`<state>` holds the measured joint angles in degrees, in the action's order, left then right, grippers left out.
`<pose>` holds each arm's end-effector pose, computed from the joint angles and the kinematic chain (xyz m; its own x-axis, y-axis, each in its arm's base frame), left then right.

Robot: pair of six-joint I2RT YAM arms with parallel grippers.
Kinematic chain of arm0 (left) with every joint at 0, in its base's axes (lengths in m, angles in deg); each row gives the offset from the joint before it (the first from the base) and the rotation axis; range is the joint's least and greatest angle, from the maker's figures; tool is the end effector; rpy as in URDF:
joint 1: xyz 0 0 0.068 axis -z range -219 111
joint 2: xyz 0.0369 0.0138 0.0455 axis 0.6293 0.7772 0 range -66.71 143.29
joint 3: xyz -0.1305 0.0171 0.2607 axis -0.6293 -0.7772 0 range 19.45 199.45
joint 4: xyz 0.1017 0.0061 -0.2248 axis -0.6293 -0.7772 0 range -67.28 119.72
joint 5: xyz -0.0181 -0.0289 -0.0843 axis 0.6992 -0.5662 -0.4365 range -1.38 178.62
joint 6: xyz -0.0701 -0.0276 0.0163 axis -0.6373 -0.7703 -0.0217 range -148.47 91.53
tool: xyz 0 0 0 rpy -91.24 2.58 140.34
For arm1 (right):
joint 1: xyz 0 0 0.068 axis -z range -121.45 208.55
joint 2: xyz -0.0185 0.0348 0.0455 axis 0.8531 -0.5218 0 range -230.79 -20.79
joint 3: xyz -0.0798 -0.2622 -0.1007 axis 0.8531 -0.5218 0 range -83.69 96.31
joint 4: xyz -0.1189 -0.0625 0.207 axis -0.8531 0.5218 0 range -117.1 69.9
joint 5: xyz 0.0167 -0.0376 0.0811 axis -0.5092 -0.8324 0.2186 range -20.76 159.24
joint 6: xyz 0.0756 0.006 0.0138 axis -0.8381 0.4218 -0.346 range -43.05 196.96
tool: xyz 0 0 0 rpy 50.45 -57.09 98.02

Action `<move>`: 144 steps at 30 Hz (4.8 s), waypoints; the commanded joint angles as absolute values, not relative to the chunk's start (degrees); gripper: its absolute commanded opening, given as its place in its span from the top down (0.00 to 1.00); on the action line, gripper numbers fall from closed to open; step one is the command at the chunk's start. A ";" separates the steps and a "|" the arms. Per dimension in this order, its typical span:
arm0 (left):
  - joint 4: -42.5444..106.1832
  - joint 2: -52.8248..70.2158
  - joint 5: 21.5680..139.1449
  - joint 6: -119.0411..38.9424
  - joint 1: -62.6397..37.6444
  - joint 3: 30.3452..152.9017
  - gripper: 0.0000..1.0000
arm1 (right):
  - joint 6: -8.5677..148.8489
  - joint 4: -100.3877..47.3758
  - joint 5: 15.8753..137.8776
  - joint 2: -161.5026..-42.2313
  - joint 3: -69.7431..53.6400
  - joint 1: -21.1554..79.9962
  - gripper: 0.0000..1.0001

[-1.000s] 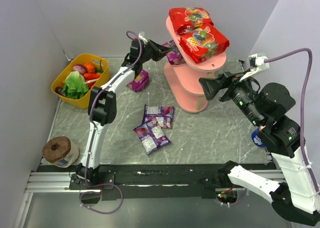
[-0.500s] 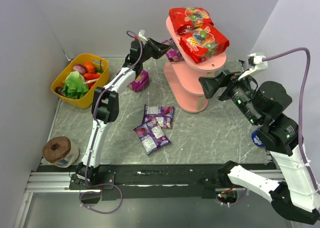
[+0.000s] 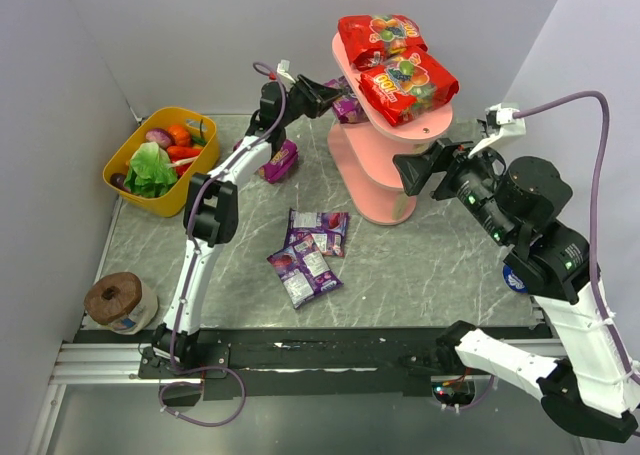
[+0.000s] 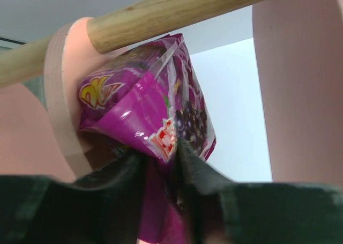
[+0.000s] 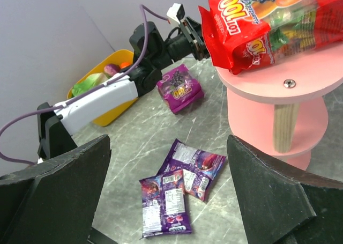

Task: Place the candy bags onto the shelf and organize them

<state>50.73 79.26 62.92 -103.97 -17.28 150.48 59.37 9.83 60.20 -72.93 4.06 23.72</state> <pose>0.5698 -0.2576 0.2852 -0.6861 -0.6658 -0.2934 0.2789 0.1317 -0.9512 0.1176 0.0694 0.5166 -0.1496 0.2594 -0.9541 -0.4091 0.8623 0.2985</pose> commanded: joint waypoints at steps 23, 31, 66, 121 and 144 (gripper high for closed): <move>45.27 63.28 64.53 -92.89 -17.82 138.03 0.50 | 56.65 10.87 58.78 -71.41 4.29 24.09 0.03; 44.57 64.42 65.50 -93.42 -17.82 139.16 0.88 | 56.56 10.96 58.78 -71.32 3.77 24.01 0.03; 37.90 58.71 67.08 -84.02 -17.99 138.81 0.27 | 56.74 11.04 60.27 -71.85 3.68 24.01 0.03; 31.21 52.03 93.63 -100.10 -20.63 101.19 0.40 | 55.33 18.69 52.45 -73.78 7.19 24.10 0.03; 27.25 42.90 90.38 -89.56 -20.28 90.05 0.99 | 57.79 14.91 58.41 -77.03 7.46 24.18 0.04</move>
<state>28.70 50.91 91.93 -94.99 -20.80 95.70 56.05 18.59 55.17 -75.59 6.00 23.83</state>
